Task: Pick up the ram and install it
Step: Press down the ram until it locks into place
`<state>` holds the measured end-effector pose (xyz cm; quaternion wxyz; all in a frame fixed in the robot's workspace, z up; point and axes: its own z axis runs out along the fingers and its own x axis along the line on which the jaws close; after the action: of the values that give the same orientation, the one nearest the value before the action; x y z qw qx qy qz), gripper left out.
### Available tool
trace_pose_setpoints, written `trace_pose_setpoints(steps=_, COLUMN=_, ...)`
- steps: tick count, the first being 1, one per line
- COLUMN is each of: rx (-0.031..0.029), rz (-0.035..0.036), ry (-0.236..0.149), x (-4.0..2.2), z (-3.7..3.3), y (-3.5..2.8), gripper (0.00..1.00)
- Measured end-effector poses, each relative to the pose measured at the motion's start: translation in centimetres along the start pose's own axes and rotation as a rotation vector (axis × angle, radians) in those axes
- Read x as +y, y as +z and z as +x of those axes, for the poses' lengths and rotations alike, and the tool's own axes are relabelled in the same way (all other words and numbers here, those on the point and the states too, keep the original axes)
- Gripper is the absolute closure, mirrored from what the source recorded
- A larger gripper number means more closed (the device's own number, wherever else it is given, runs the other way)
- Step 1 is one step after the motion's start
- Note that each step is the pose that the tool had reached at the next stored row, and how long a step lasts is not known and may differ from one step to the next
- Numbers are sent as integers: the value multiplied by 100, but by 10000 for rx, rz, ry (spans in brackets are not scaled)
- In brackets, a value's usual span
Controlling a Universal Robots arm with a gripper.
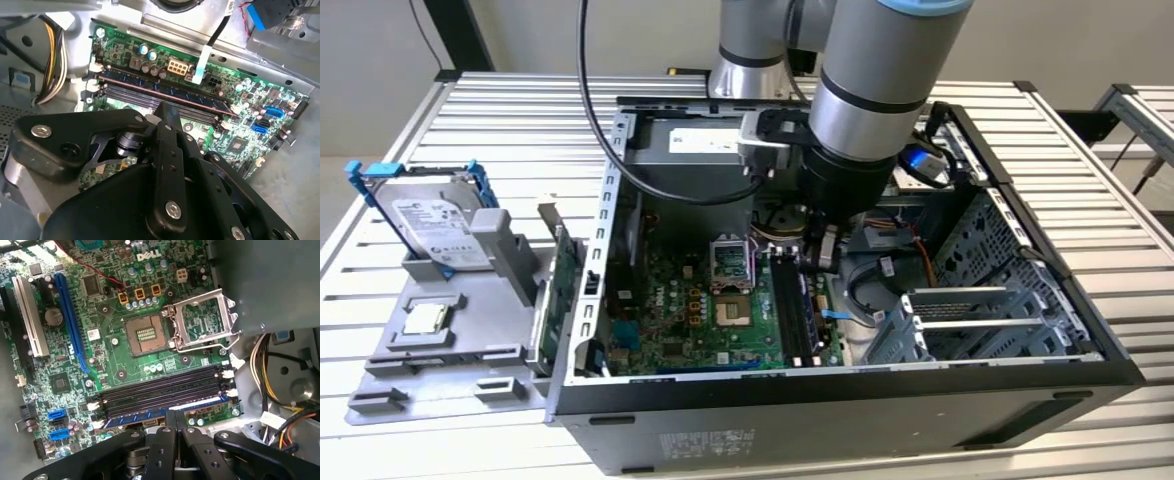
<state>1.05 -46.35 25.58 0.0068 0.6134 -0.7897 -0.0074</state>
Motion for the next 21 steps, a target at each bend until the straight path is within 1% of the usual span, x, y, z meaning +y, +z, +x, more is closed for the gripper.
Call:
trace_pose_setpoints(steps=3, rx=4, rz=0, ry=-191, x=20, z=5, y=6, gripper=100)
trace_pose_setpoints(steps=5, rx=9, rz=1, ry=-414, x=23, z=6, y=7, gripper=100)
trace_pose_setpoints(steps=8, rx=15, rz=1, ry=-872, x=25, z=5, y=9, gripper=100)
trace_pose_setpoints(steps=13, rx=26, rz=2, ry=-1272, x=26, z=1, y=8, gripper=100)
trace_pose_setpoints(steps=21, rx=48, rz=4, ry=-2348, x=24, z=0, y=8, gripper=100)
